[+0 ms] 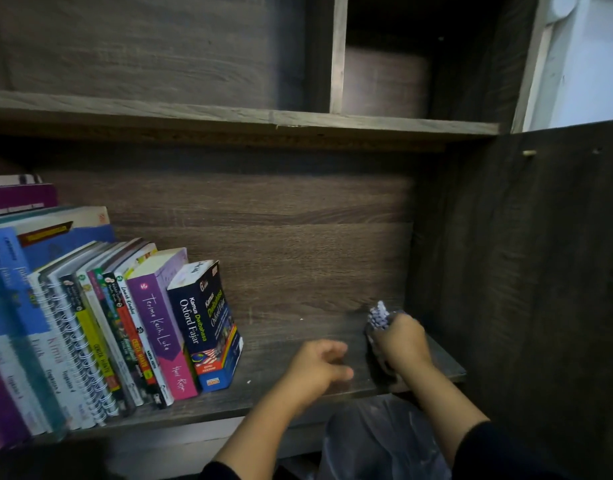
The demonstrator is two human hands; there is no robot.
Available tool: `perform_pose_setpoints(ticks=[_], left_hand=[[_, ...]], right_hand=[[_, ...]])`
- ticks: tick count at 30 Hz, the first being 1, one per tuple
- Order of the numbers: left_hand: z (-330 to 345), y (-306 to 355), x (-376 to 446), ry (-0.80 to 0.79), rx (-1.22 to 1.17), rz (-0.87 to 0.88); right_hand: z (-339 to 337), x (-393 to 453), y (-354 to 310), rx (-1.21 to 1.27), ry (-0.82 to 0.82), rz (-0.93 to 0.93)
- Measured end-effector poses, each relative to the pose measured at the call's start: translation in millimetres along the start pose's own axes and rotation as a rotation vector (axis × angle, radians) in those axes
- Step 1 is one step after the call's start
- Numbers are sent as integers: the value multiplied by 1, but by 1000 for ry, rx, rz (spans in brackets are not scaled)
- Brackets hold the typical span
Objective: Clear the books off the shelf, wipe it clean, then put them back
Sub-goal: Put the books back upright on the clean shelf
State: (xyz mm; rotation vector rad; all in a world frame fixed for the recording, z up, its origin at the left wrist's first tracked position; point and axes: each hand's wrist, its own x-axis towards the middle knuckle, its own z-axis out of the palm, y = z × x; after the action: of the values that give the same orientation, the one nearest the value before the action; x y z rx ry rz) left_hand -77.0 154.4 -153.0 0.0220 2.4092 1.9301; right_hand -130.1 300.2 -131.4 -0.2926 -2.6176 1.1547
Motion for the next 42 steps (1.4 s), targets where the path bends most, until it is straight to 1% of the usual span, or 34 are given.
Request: perform_pose_setpoints(ticks=[2,3,4,6,7,9,11,12,13,14,16,17,19,21,24,27,29,31,34,36,39,42], left_hand=[[11,5,-7,-103,-230,-13],[15,9,-13,-122,-328,-13],[19,11,-14,-93,-392,-14],[21,18,-16,41,-458,-53],[17,24,-19,101,-487,-84],[8,36,-28,137,-547,-113],[-4,50,-42,144,-592,-137],[-11,58,-50,144,-596,-143],[-17,67,-59,136,-595,-149],[-24,76,-69,130,-582,-150],[-34,88,-86,117,-551,-167],[-38,92,-95,114,-534,-179],[-47,98,-114,127,-474,-198],[-55,101,-127,173,-408,-210],[-70,110,-136,267,-306,-178],[-87,134,-147,398,-223,-80],[-100,158,-158,504,-179,-4],[-109,182,-168,561,-141,63],[-121,216,-179,586,-45,181],[-129,237,-183,601,19,233],[-142,266,-180,629,-42,290],[-158,292,-163,631,-69,331]], right_hand=[[0,-9,-18,280,-157,118],[2,-12,-24,380,-225,158],[3,-15,-30,447,-271,181],[0,-23,-42,563,-328,198],[-4,-27,-44,625,-331,210],[-12,-29,-40,617,-260,206],[-19,-26,-25,482,-181,186],[-24,-28,-18,440,-208,194],[-30,-31,-10,481,-286,244],[-40,-40,-12,555,-383,337],[-58,-55,-17,663,-619,483],[-64,-60,-18,720,-697,502],[-73,-73,-30,774,-759,503],[-81,-88,-48,754,-765,458],[-90,-107,-79,722,-681,353],[-107,-122,-116,757,-579,217],[-122,-129,-144,755,-545,127],[-137,-135,-168,766,-521,64],[-157,-135,-203,811,-514,0],[-169,-134,-224,845,-577,-42],[-187,-128,-256,906,-616,-109],[-198,-113,-284,957,-557,-166]])
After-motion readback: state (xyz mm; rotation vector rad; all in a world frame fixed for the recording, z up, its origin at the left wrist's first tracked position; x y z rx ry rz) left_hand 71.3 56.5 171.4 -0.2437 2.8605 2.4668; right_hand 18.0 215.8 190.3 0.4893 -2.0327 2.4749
